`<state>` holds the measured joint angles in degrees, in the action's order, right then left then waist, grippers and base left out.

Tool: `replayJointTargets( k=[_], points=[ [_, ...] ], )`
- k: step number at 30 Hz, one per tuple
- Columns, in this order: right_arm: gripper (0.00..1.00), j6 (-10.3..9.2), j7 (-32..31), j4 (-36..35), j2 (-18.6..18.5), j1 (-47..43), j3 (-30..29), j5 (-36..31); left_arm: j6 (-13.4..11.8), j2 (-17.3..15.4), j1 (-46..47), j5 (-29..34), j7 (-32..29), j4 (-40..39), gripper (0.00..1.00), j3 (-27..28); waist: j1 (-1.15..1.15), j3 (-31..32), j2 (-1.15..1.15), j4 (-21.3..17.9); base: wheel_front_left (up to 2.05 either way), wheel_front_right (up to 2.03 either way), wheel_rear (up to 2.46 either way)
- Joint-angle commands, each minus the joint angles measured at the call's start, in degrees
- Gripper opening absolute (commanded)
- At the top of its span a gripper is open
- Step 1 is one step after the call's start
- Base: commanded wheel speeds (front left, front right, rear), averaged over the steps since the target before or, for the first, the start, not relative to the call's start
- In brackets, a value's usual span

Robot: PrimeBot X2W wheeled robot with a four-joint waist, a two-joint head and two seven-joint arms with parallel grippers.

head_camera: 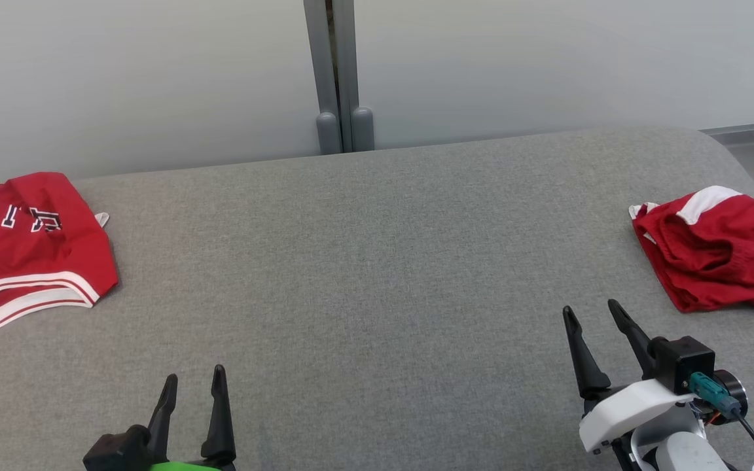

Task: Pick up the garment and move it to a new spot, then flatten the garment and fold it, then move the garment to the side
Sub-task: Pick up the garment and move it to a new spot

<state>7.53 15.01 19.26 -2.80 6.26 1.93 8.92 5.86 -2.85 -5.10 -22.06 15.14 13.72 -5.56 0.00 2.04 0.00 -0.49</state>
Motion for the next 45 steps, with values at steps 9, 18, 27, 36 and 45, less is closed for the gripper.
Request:
replayJointTargets(
  k=[9, 18, 27, 36, 45],
  points=[
    [1.00, -0.08, 0.23, -0.10, -0.18, -1.00, -1.05, -0.24, -0.19, -0.10, 0.95, 0.23, 0.00, 0.07, 1.00, -0.36, 0.00, -0.14, 0.00, 2.72, 0.00, 0.00, 0.00],
    [1.00, -0.08, 0.24, -0.83, -0.18, -1.46, -1.54, 0.65, 0.14, -0.15, 1.95, 2.79, -0.01, 0.17, 1.00, 0.52, 0.00, 0.11, 0.00, 15.35, 0.00, 0.00, 0.00],
    [1.00, -0.08, 0.24, -0.27, -0.21, -0.79, 0.37, 1.65, 0.54, -0.13, 1.09, 3.65, 0.00, -1.08, 1.00, 2.86, 0.00, -0.05, 0.00, 26.41, 0.00, 0.00, 0.00],
    [1.00, -0.08, 0.24, 0.09, -0.21, -0.13, 1.87, 1.41, 0.57, -0.12, 0.30, 3.27, 0.00, -1.72, 1.00, 3.49, 0.00, -0.20, 0.00, 28.36, 0.00, 0.00, 0.00],
    [1.00, -0.08, 0.23, -0.60, -0.22, 1.30, 1.29, -1.44, 0.37, -1.45, 4.73, 5.23, 0.00, -2.47, 1.00, 5.74, 0.00, -2.89, 0.00, 25.40, 0.00, 0.00, 0.00]
  ],
)
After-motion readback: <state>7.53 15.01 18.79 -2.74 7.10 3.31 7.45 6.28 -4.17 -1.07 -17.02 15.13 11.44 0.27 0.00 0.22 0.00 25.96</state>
